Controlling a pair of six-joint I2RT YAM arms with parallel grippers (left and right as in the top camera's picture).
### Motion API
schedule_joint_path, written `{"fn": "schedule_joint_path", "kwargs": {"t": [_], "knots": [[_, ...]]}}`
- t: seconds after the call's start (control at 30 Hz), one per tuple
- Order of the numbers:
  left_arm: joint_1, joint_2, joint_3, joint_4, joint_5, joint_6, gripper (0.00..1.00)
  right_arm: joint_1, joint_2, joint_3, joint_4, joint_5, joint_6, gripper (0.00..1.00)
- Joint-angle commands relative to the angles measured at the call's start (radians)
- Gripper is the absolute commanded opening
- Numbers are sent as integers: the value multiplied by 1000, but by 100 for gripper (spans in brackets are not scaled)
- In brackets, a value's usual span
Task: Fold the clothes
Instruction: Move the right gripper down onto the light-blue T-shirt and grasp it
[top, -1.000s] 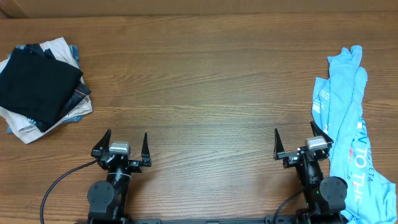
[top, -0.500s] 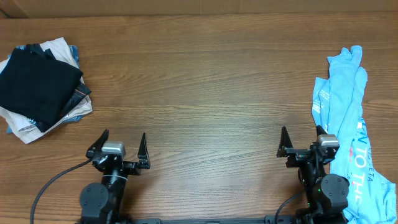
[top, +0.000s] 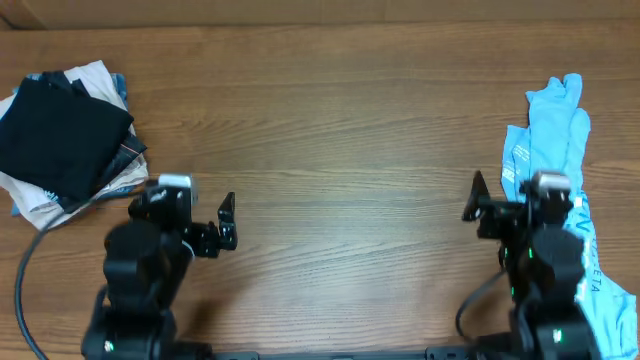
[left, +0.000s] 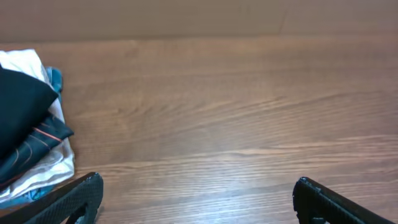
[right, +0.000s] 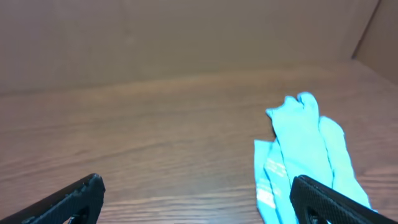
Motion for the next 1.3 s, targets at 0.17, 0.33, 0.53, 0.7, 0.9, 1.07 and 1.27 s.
{"fn": "schedule_joint_path", "kwargs": {"t": [0.17, 0.33, 0.53, 0.7, 0.9, 1.07, 1.27], "knots": [[4, 156, 129, -66, 8, 20, 100, -90, 452, 249, -16, 3, 9, 100], [4, 157, 129, -74, -3, 23, 100, -113, 584, 289, -3, 4, 8, 100], [4, 157, 129, -69, -4, 23, 100, -187, 645, 288, 35, 9, 8, 99], [4, 157, 129, -68, -3, 23, 100, -314, 705, 288, 30, 60, 58, 98], [4, 157, 129, -49, 0, 21, 100, -505, 837, 288, 69, 10, 95, 97], [4, 157, 129, -46, 0, 14, 94, -593, 981, 288, 119, -95, 118, 88], [4, 157, 129, -47, 7, 11, 80, -627, 1082, 288, 184, -95, 132, 71]]}}
